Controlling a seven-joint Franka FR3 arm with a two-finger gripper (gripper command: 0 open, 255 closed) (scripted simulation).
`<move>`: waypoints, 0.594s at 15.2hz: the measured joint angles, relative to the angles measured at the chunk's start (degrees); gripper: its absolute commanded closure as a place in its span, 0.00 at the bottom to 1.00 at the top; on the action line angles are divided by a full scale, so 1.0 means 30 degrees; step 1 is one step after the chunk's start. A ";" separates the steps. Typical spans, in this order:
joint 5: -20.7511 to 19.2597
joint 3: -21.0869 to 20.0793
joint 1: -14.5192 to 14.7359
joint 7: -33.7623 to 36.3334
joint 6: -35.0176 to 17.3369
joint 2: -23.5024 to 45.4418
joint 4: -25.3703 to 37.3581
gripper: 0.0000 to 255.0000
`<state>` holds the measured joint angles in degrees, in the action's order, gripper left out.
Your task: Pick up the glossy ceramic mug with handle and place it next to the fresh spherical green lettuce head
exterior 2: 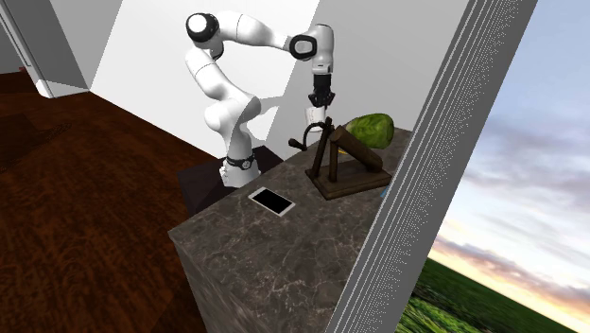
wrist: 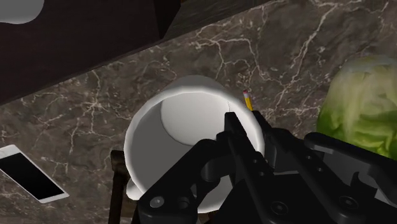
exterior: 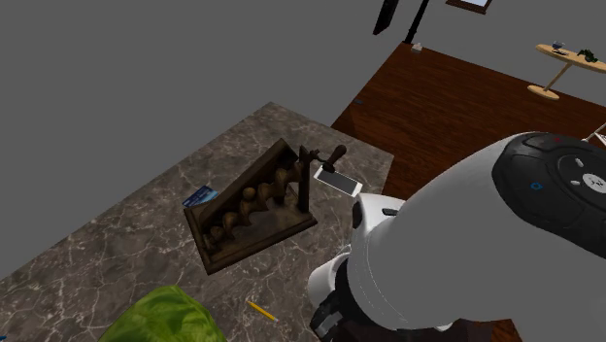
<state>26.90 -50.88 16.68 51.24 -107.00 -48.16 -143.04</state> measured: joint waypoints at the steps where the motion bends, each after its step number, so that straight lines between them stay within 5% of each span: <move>1: 0.0101 -0.0148 0.0015 0.0016 -0.0234 0.0034 -0.0189 1.00; 9: 0.0920 -0.1586 -0.0127 0.0129 -0.2398 0.0663 -0.1586 1.00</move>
<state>29.66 -55.64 16.30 51.63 -114.20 -46.17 -147.79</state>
